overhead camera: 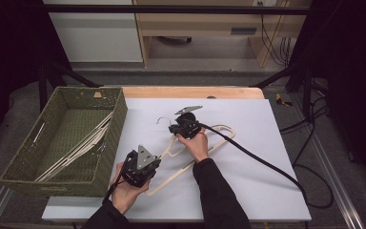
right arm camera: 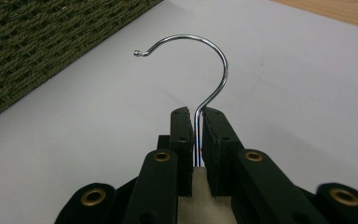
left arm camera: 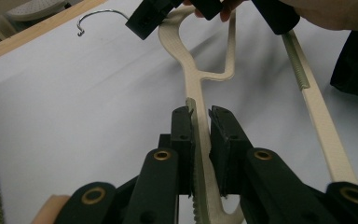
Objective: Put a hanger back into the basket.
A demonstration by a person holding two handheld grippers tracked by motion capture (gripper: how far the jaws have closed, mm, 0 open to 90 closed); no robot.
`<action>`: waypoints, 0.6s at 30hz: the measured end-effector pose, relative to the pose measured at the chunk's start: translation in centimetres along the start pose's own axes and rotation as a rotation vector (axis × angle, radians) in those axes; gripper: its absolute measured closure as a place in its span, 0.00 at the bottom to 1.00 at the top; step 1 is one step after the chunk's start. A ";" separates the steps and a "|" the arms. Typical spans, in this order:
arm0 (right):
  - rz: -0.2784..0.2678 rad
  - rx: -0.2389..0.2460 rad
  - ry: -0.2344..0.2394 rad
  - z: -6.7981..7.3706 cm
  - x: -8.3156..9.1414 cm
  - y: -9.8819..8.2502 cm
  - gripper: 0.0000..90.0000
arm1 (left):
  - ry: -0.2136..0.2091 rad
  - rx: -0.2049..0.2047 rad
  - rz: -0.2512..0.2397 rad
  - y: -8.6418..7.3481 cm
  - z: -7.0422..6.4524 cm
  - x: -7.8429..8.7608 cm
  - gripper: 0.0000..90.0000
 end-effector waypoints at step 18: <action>-0.047 0.012 -0.009 0.6 1.9 0.2 1.00 | -0.036 0.018 0.005 -0.8 -0.6 -0.7 0.88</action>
Point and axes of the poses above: each handheld gripper's, and its own axes: x roughly backward along the jaws, y roughly out of its top, z roughly to its left, the point moved 4 cm from there along -x, roughly forward along the jaws, and after that the axes turned 14 degrees about -x, right-handed, at the moved point
